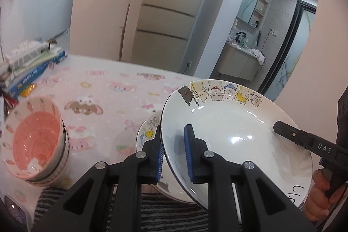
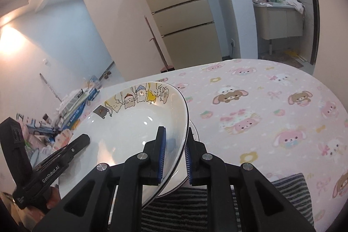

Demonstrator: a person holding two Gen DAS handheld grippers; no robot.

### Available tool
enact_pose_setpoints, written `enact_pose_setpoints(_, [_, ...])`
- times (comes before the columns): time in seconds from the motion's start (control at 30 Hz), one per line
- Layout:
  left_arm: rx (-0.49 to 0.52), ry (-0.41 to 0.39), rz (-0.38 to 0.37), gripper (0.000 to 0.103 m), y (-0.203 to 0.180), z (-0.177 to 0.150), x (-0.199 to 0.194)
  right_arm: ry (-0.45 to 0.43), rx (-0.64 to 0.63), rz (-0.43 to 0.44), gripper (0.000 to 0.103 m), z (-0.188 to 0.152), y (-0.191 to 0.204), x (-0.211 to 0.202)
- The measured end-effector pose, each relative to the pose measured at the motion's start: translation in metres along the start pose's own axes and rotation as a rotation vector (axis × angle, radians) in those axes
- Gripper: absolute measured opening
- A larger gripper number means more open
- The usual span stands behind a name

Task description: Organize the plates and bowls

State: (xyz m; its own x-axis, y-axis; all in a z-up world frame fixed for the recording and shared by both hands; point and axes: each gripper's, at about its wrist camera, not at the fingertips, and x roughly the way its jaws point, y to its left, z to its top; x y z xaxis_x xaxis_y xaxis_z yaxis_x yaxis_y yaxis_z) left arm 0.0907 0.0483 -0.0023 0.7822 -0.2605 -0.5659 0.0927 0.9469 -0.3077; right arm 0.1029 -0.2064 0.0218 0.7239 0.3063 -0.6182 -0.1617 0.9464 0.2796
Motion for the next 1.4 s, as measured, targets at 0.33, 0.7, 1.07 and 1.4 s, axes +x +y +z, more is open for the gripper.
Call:
enact_pose_setpoints(0.33, [-0.012,0.076,0.040,0.015,0.022,-0.022,0.035,0.122,-0.008,-0.027,0.019,-0.020,-0.003,0.043])
enact_pose_setpoints(0.7, [-0.036,0.127,0.025,0.015,0.028,-0.028,0.047,0.144,-0.051,-0.055,0.021,-0.030,-0.003,0.052])
enact_pose_setpoints(1.07, [0.017,0.132,0.102,0.015,0.021,-0.029,0.047,0.158,-0.173,-0.169,0.025,-0.047,0.016,0.060])
enact_pose_setpoints(1.4, [0.029,0.152,0.116,0.016,0.023,-0.030,0.050,0.184,-0.201,-0.207,0.025,-0.048,0.014,0.066])
